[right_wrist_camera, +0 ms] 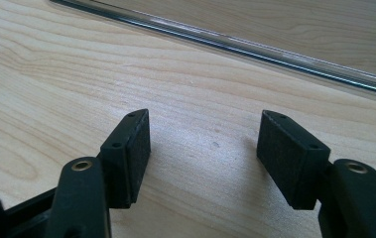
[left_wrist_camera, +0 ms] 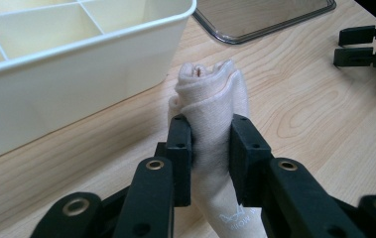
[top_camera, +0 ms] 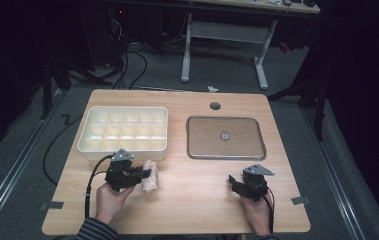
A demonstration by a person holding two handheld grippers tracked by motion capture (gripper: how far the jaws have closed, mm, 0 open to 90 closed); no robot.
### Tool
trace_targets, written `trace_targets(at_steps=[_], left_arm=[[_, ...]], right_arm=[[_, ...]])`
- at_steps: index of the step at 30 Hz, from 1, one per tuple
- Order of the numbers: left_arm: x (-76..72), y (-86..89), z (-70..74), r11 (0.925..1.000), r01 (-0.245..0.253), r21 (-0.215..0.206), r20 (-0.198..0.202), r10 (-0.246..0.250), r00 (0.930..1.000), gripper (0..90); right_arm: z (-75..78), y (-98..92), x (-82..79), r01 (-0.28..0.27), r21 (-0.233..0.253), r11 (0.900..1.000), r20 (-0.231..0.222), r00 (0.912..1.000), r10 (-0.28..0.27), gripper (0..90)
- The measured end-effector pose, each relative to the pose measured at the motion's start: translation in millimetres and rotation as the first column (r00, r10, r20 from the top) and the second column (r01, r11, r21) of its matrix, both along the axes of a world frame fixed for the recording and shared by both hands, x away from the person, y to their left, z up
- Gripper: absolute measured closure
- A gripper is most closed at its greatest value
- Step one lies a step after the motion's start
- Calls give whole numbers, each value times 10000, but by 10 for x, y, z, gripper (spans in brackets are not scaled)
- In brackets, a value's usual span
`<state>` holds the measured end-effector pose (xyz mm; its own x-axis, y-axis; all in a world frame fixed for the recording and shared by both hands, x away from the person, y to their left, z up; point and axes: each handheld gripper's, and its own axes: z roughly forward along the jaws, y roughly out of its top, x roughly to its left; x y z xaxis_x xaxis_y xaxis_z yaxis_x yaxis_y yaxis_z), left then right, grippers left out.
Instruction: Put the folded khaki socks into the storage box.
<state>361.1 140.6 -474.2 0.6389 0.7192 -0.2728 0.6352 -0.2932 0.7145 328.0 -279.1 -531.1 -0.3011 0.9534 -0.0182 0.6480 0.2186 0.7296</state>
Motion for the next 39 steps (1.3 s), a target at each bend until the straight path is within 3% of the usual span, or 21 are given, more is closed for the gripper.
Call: trace_targets(at_steps=[39], left_arm=[[-27,418,105,9943,-931,-516,-23,931,9957,737]], right_arm=[[0,2,0,-25,11,10000,-18,10000,25,371]])
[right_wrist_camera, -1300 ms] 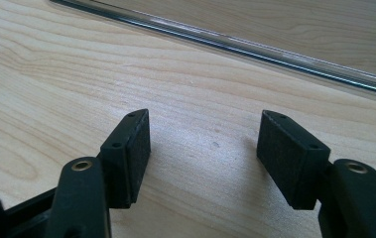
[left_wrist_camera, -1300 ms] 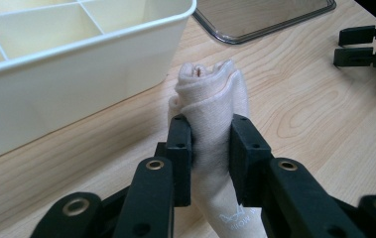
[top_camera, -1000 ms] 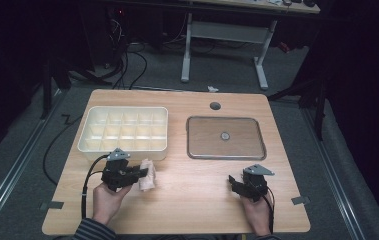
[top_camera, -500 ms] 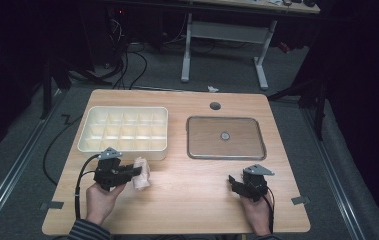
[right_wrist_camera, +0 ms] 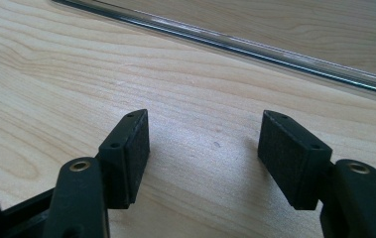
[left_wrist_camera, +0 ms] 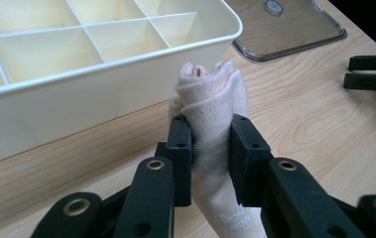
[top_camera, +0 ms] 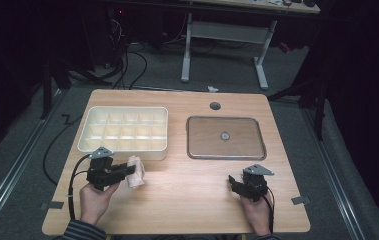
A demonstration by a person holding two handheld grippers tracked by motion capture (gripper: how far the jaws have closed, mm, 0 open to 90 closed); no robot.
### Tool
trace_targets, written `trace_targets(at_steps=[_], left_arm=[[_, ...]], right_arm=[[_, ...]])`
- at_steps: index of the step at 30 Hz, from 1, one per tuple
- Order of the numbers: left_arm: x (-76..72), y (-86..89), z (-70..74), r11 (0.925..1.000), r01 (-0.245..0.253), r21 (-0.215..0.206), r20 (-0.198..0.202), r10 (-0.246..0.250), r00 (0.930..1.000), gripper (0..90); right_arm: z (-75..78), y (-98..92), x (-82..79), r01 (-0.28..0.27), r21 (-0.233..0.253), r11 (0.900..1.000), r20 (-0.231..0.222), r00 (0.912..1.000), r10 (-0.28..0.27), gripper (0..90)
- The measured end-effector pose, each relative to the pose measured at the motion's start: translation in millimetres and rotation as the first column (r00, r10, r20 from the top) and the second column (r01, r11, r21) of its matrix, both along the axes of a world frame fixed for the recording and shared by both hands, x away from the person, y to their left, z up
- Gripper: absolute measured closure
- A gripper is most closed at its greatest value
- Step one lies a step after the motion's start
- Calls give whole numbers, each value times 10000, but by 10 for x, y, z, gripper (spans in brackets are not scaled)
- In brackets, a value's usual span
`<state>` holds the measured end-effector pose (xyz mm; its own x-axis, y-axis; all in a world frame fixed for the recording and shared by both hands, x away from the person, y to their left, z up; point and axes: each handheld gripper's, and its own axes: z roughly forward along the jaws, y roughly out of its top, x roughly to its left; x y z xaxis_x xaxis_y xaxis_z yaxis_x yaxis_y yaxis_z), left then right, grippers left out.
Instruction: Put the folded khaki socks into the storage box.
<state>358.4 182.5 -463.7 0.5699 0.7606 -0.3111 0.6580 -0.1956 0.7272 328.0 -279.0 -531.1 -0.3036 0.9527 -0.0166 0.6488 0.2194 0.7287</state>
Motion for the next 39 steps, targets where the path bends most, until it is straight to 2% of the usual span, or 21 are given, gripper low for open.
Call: trace_targets(at_steps=[5,10,39], left_arm=[[11,27,-13,10000,-64,-13,-60,64,10000,737],[21,35,-5,9998,47,210,-74,-46,10000,737],[115,159,112,9994,-357,40,144,356,9993,737]], right_arm=[[0,-2,0,-5,1,10000,4,10000,5,370],[0,-1,0,-12,3,10000,0,10000,12,369],[0,-2,-2,-15,18,10000,1,10000,15,367]])
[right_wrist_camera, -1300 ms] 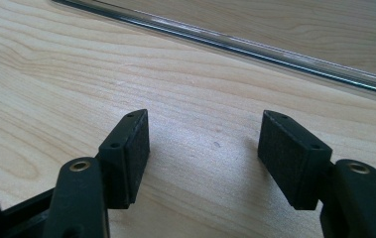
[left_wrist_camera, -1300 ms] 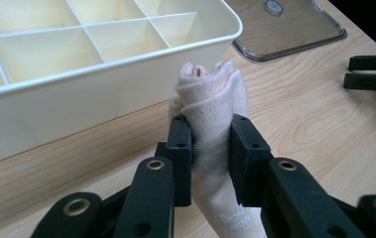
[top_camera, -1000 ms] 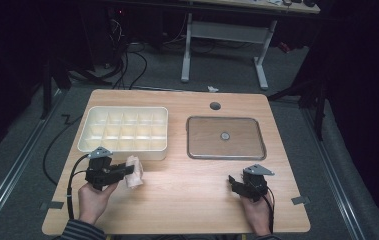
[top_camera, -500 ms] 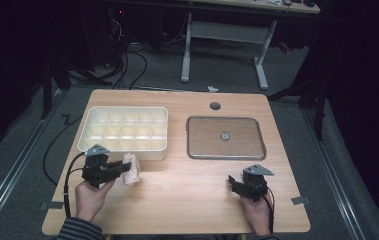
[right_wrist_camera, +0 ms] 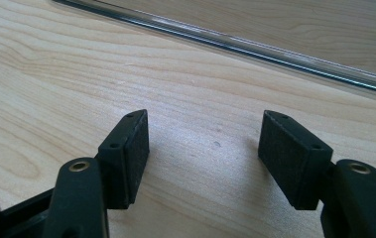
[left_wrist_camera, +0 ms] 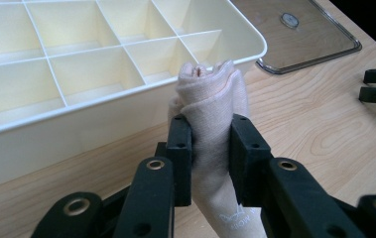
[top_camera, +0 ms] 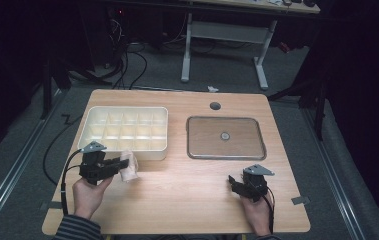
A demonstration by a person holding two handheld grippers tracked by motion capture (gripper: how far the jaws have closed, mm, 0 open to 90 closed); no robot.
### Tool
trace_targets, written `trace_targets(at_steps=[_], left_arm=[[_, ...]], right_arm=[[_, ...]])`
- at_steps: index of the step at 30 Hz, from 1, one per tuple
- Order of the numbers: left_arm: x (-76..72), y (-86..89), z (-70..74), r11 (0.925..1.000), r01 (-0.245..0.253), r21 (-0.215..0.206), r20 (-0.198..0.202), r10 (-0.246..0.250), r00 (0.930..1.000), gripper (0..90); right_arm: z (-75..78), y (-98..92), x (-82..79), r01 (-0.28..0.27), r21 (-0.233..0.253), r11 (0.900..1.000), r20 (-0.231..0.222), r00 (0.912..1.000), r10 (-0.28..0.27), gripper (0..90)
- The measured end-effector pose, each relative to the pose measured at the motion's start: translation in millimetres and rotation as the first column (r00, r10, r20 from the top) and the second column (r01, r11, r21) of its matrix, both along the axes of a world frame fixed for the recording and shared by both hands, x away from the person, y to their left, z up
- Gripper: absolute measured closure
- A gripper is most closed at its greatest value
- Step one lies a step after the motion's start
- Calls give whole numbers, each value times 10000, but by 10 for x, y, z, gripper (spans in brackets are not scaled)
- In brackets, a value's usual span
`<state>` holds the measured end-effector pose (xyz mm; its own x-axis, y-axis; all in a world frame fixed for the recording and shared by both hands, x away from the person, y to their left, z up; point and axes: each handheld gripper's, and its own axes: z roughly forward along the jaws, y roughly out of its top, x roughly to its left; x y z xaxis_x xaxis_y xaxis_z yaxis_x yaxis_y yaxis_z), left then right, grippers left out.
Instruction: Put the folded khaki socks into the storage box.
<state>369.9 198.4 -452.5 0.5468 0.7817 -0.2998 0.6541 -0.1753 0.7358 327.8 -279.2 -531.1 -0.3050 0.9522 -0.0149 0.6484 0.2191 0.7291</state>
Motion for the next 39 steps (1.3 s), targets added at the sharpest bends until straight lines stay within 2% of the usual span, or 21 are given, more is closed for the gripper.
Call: trace_targets(at_steps=[17,19,27,30,39], left_arm=[[64,73,142,9999,-95,-47,169,96,9998,737],[80,95,153,9997,-145,-191,163,148,9998,737],[136,140,189,9995,-205,-227,116,207,9997,737],[166,147,214,9991,-181,-375,112,185,9998,737],[245,157,298,9995,-182,-253,175,186,9997,737]], right_arm=[[0,-1,0,-3,3,10000,4,10000,3,368],[0,0,0,5,1,10000,-1,10000,-5,368],[0,0,0,2,5,10000,-4,10000,-2,368],[0,0,0,0,-1,10000,0,10000,0,368],[0,-1,0,5,10,10000,-1,10000,-5,368]])
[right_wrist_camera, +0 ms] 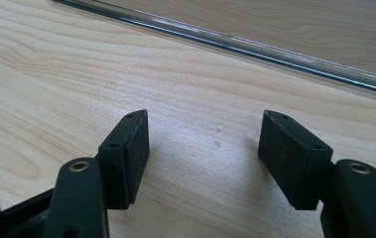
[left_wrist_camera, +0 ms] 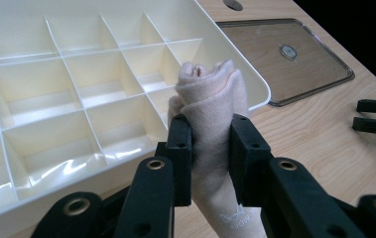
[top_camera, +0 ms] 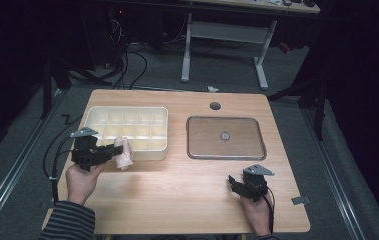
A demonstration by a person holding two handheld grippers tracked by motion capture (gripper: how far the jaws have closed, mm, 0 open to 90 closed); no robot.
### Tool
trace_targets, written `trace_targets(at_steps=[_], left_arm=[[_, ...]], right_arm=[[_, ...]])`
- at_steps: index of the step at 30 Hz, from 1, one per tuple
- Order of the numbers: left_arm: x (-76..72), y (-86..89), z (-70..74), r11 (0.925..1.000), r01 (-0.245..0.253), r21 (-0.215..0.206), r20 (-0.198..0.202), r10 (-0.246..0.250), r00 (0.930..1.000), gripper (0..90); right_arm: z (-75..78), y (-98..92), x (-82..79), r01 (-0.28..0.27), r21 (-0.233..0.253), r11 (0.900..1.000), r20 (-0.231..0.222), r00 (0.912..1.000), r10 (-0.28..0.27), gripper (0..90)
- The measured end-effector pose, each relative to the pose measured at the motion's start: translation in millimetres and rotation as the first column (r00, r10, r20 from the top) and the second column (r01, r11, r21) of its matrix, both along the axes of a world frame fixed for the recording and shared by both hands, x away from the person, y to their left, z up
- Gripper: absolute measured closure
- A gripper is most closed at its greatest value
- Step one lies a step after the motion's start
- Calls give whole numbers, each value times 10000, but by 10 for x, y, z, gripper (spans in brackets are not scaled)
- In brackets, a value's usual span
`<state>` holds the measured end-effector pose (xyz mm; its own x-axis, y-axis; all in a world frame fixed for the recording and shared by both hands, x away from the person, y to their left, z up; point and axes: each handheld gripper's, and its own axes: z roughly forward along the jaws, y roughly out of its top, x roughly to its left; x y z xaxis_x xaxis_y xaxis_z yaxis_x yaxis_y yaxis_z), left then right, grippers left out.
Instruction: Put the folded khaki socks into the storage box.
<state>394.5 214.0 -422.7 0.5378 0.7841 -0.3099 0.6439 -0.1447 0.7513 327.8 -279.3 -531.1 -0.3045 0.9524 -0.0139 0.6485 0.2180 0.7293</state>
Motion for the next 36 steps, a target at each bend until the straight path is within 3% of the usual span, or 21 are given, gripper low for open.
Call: trace_targets(at_steps=[10,24,29,36], left_arm=[[80,38,-26,9998,-119,-170,-192,116,9997,737],[194,62,21,9997,-154,185,-222,158,9996,737],[241,109,18,9993,-383,-19,-242,382,9990,737],[326,90,43,9990,-376,253,-279,383,9989,737]], right_arm=[[0,0,0,-2,-2,10000,2,10000,2,368],[0,4,-1,-6,-24,10000,0,10000,6,368],[0,3,0,-8,-26,10000,1,10000,8,368],[0,2,0,-6,-16,10000,0,10000,6,368]])
